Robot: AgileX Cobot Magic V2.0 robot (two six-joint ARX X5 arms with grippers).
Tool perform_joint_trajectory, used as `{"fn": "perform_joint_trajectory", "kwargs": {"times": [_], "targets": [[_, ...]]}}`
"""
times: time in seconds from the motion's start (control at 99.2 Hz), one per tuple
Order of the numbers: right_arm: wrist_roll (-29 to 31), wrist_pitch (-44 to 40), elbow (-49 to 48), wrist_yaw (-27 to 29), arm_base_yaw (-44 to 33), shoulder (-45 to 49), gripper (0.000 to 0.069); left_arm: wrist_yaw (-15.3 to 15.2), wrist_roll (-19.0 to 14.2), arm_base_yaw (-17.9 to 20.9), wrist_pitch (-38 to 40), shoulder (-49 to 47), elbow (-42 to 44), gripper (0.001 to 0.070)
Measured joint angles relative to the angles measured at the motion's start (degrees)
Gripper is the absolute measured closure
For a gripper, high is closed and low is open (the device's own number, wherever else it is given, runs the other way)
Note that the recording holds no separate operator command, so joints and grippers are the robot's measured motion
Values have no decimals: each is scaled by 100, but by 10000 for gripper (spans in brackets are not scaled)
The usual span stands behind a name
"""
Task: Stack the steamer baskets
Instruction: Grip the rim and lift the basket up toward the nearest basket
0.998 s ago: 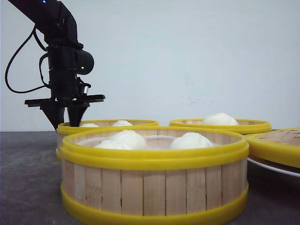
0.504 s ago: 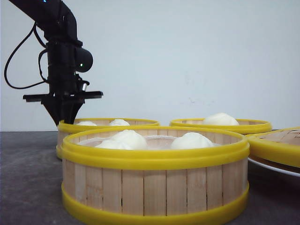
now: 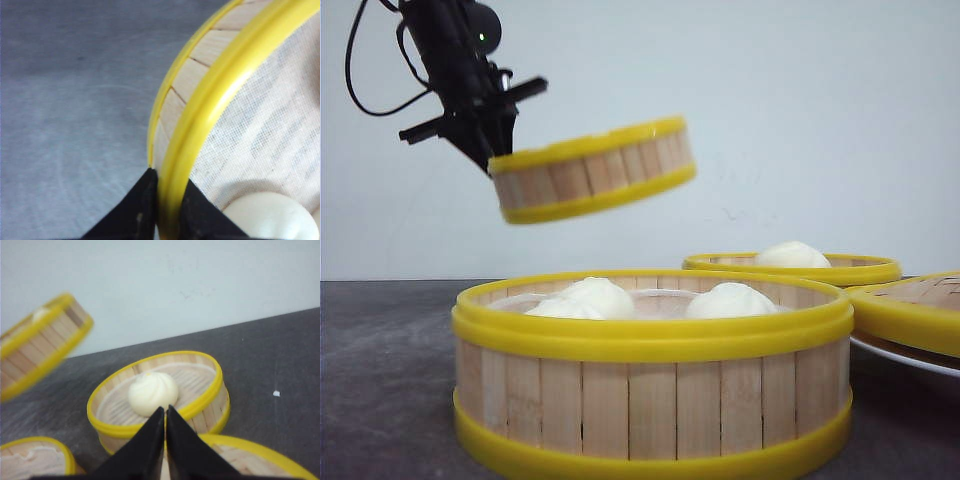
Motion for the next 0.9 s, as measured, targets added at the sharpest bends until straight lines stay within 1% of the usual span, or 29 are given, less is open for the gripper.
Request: {"fn": "perform_joint_trajectory", "kwargs": {"times": [0.151, 0.232, 0.292, 0.383, 0.474, 0.565, 0.675, 0.776, 0.897], "targets": [[57, 0, 0, -66, 0, 0, 687, 9, 2, -249, -4, -439, 0, 688], [72, 0, 0, -136, 0, 0, 687, 90, 2, -424, -4, -719, -31, 688], [92, -13, 0, -221, 0, 0, 687, 173, 2, -549, -4, -977, -216, 688], [94, -15, 0, -315, 0, 0, 687, 195, 20, -739, -7, -1403, -748, 688], [94, -20, 0, -455, 0, 0, 687, 162, 87, -881, -7, -1775, -1480, 688], [94, -37, 0, -579, 0, 0, 687, 26, 179, -962, -7, -2100, -2323, 688], [96, -131, 0, -592, 0, 0, 687, -227, 269, -1054, -11, -2411, -3176, 688], [96, -260, 0, -592, 0, 0, 687, -260, 304, -1143, -11, -2573, -3639, 688], [96, -463, 0, -667, 0, 0, 687, -260, 326, -1300, -11, -2610, -3917, 688]]}}
